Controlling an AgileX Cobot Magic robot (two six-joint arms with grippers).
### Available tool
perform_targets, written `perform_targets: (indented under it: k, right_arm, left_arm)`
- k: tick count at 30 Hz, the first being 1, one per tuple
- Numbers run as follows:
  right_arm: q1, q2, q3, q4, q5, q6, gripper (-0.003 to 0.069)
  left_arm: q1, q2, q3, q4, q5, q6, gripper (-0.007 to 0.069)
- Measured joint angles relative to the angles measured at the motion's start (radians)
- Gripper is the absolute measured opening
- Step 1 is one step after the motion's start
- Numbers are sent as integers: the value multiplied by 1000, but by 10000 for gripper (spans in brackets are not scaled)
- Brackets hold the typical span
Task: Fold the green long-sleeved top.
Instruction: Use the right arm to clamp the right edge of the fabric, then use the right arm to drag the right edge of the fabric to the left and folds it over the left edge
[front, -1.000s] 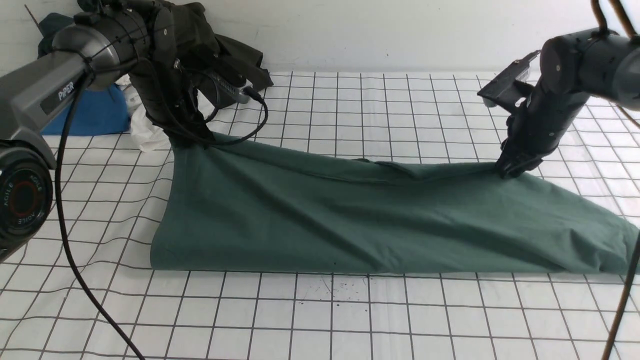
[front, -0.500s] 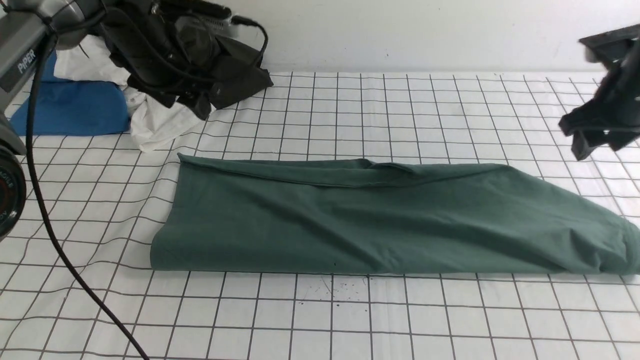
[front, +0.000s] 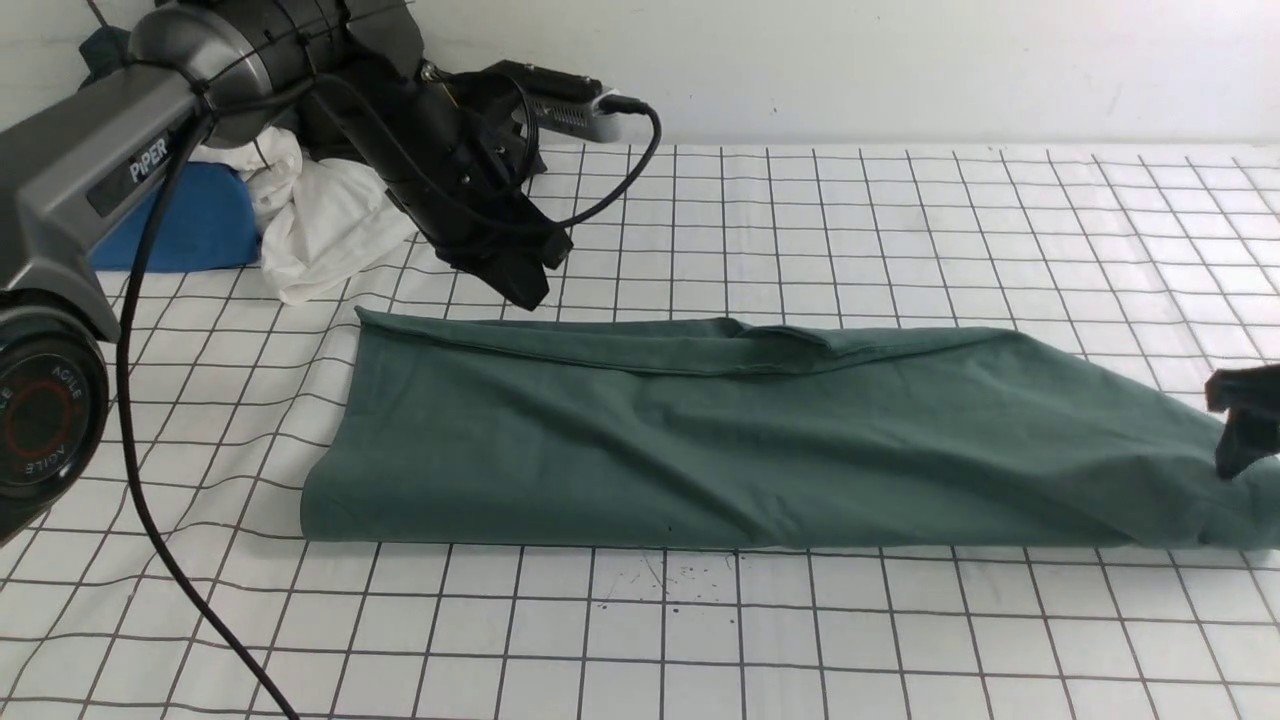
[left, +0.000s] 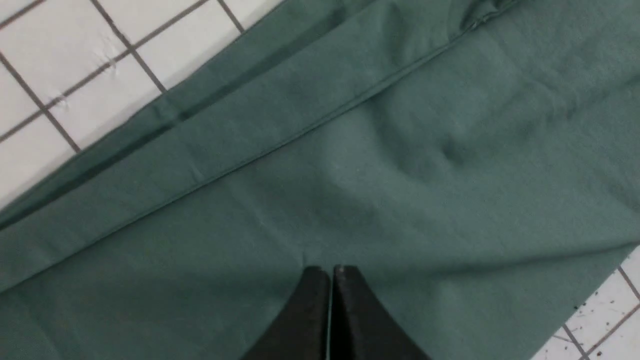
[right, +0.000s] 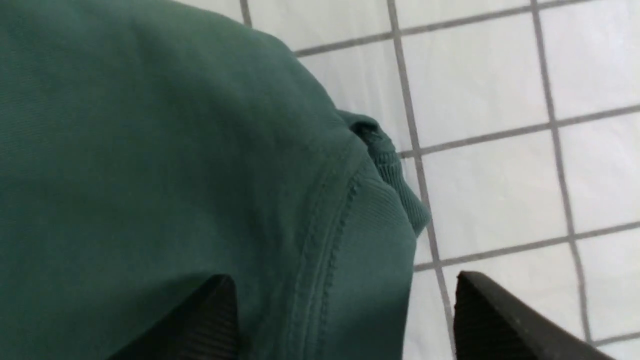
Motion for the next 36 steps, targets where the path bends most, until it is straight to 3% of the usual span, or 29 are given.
perform_targets:
  k: [6, 10, 13, 15, 16, 18, 20, 28, 32, 36]
  right_arm:
    - [0, 76, -1, 29, -38, 13, 575]
    - [12, 76, -1, 27, -40, 12, 513]
    - [31, 76, -1, 15, -42, 6, 398]
    - [45, 72, -1, 0, -43, 0, 274]
    - [46, 71, -1, 0, -43, 0, 262]
    - [54, 55, -1, -21, -34, -19, 102]
    - [54, 26, 0, -55, -14, -21, 42]
    - [43, -251, -40, -356, 103, 98, 37]
    - [98, -329, -146, -286, 157, 23, 37]
    - [295, -326, -296, -104, 215, -113, 37]
  left_arm:
    - [-1, 0, 0, 14, -1, 5, -8]
    - [-1, 0, 0, 35, -1, 5, -8]
    - [-1, 0, 0, 36, -1, 5, -8]
    - [-1, 0, 0, 36, -1, 5, -8]
    - [-1, 0, 0, 36, -1, 5, -8]
    - [-1, 0, 0, 36, -1, 5, -8]
    - [-1, 0, 0, 41, -1, 6, -8]
    - [20, -64, 3, 100, -1, 9, -7]
    - [34, -106, 3, 105, 0, 9, -7]
    - [48, -156, 3, 108, 2, 6, -7]
